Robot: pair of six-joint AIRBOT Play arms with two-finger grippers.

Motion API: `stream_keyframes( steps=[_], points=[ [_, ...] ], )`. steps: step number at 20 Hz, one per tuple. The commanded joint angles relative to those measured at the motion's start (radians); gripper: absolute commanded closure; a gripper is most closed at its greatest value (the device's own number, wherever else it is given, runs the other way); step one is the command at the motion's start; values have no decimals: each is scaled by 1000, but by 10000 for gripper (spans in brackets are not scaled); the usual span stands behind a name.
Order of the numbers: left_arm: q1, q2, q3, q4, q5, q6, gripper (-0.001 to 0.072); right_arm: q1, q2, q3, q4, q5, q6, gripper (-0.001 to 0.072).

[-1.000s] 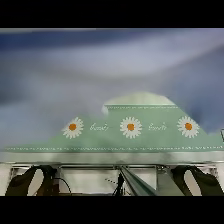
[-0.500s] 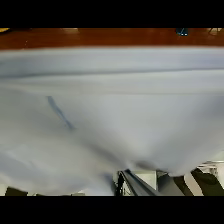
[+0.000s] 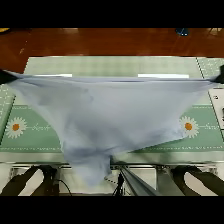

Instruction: Fold the shirts.

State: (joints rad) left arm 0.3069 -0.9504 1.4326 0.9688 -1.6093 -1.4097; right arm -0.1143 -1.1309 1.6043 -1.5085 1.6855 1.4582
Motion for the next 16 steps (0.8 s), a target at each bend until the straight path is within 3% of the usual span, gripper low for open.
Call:
stream_keyframes(
  steps=[1, 11, 16],
  points=[
    [-85, -182, -60, -8, 211, 92, 686, 4, -200, -27, 20, -192, -8, 693],
    [-283, -556, -60, -8, 711, 93, 685, 4, -490, -27, 94, -819, 35, 693],
    [-301, -653, -60, 4, 770, 93, 685, 4, -572, -27, 104, -907, 49, 692]
  ],
)
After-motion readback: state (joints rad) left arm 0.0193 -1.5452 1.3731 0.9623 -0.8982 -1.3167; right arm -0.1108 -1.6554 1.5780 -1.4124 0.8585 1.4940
